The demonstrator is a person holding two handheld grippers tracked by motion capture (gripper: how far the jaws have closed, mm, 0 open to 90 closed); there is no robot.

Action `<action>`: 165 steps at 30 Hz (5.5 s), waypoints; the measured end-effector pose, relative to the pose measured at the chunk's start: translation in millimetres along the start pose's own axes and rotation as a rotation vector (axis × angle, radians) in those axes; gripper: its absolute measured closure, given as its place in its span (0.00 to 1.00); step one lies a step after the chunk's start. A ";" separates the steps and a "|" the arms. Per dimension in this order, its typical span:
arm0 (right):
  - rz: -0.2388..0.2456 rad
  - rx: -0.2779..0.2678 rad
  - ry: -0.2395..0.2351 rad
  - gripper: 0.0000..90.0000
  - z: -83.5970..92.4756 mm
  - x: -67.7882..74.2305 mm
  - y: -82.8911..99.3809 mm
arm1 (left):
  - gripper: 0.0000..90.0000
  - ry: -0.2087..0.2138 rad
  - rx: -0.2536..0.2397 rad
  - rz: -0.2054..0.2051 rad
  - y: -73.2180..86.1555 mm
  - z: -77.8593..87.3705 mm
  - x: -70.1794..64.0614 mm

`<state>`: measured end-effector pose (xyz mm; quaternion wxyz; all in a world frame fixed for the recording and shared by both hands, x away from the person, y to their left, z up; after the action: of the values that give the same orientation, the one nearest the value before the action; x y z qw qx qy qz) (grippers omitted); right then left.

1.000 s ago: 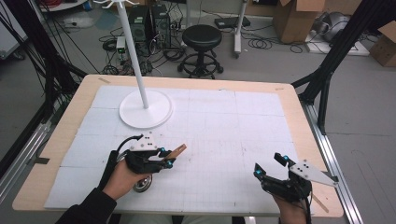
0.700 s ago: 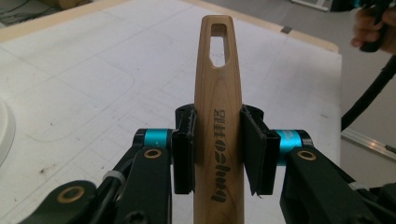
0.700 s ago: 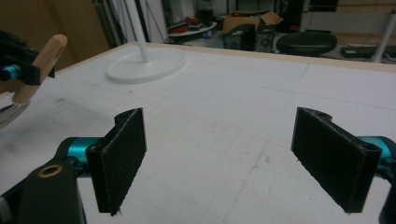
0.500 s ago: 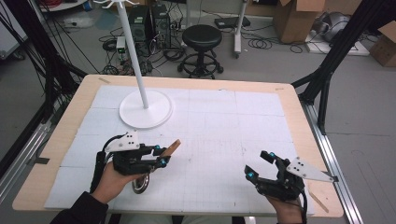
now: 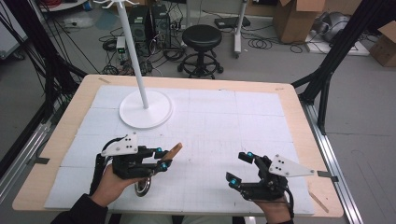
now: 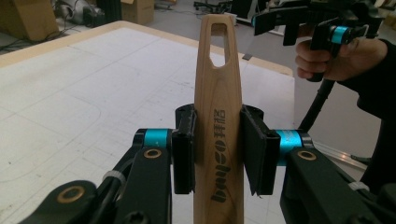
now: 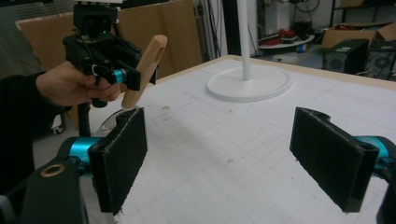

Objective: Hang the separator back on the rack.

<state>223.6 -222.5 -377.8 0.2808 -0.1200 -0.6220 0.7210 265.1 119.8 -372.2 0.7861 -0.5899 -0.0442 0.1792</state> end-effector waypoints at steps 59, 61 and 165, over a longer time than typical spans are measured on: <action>0.106 -0.063 -0.547 0.77 -89.4 41.3 -41.0 | 0.75 0.291 -0.099 -0.081 -4.7 -11.8 -27.9; 0.105 -0.062 -0.551 0.77 -89.4 41.4 -41.1 | 0.75 0.289 -0.099 -0.080 -4.6 -11.8 -28.2; 0.125 -0.029 -0.694 0.80 -93.8 52.8 -66.3 | 0.78 0.384 -0.048 -0.101 -5.4 -13.9 -38.3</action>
<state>246.6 -110.9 -323.1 0.0065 0.0903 -0.6821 0.7256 234.5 93.0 -365.8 0.7738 -0.6288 0.0729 0.0225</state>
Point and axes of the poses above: each handheld gripper's, and its own axes: z roughly backward along the jaws, y roughly out of its underside, x roughly to its left, the point moved 3 cm from there along -z, roughly forward along the jaws, and after that the axes turned 1 degree about x, right-handed, at the moved point
